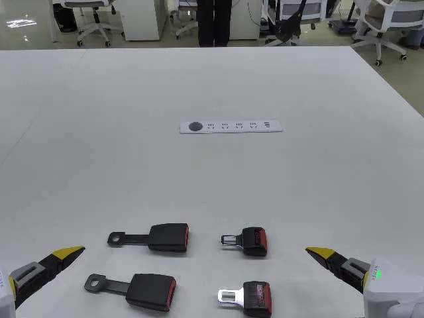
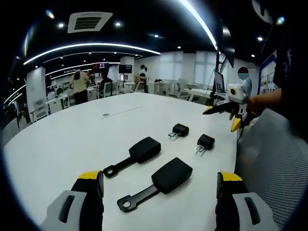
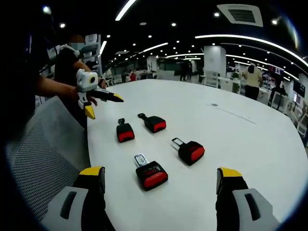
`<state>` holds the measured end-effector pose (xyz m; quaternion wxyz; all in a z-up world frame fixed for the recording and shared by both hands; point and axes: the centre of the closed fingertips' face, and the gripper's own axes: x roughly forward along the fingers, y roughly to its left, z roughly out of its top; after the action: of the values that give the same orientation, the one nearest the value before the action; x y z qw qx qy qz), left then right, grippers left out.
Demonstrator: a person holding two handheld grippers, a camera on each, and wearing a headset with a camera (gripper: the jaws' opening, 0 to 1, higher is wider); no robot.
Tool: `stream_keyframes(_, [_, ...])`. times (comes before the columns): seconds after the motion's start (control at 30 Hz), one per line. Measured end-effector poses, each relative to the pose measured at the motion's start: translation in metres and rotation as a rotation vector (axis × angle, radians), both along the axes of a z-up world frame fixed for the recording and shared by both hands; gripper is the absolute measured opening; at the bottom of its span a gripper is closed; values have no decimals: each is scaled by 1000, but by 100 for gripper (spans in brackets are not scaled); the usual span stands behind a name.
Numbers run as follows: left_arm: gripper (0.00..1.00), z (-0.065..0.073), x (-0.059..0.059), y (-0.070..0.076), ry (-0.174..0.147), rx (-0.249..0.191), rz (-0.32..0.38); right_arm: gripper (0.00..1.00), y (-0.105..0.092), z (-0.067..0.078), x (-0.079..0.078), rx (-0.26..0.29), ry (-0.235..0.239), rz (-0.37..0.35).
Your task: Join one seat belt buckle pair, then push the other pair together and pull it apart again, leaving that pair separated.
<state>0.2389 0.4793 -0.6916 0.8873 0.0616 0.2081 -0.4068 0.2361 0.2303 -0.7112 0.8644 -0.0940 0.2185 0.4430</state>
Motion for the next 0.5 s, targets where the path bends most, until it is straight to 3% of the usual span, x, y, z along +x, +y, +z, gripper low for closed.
stream_keyframes(0.5, [95,-1,-3,2,-3,16,-8,92,3,1,-4,-7,3,11])
